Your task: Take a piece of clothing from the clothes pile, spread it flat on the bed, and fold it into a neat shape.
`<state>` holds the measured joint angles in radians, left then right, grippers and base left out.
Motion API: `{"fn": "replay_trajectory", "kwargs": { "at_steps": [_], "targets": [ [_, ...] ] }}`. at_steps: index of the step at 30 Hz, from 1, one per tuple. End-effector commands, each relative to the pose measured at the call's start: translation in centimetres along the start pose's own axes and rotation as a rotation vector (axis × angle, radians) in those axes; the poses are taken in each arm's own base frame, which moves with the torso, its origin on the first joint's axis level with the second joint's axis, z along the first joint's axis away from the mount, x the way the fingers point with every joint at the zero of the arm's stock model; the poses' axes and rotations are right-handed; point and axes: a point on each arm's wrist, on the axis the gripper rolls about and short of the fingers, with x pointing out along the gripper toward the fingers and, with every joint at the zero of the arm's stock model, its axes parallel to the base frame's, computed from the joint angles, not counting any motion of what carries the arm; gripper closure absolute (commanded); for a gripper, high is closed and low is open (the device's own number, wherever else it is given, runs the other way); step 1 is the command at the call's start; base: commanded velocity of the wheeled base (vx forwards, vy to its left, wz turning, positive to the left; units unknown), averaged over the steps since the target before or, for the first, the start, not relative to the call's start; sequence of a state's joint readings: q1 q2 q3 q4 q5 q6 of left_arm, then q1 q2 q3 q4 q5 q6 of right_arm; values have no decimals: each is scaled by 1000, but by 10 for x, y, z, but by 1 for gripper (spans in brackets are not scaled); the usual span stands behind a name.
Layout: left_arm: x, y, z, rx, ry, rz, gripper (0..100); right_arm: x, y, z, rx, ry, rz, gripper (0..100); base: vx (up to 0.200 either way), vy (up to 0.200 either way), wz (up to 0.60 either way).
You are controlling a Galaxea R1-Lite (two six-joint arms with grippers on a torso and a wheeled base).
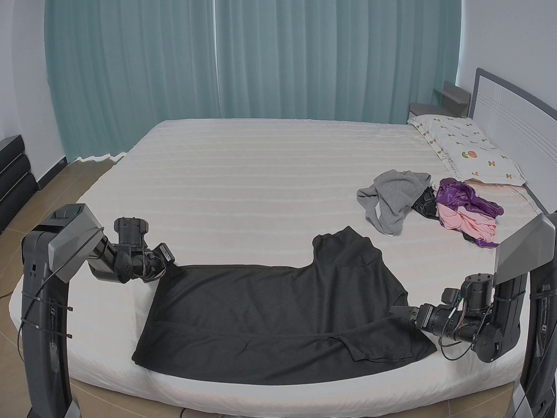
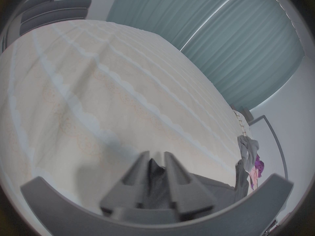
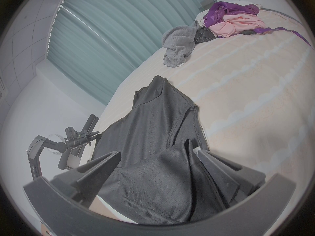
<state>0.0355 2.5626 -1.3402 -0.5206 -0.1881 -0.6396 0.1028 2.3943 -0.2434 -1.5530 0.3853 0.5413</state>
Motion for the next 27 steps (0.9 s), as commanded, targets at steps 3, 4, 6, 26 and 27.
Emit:
{"fn": "replay_trajectory", "kwargs": {
  "at_steps": [3,4,6,26,27],
  "targets": [
    [-6,-4,8,-47,-68,44,100,2,3,0,-12,-8,13,0,0,0,0],
    [-10,-6,12,-72,-81,41,100,4,4,0,-18,-7,20,0,0,0,0],
    [-13,-7,15,-97,-91,37,100,4,5,0,-20,-5,22,0,0,0,0],
    [-23,-5,23,-145,-105,31,100,76,31,64,-69,-76,-41,0,0,0,0],
    [-26,-7,25,-165,-112,26,100,91,33,77,-68,-93,-68,0,0,0,0]
  ]
}}
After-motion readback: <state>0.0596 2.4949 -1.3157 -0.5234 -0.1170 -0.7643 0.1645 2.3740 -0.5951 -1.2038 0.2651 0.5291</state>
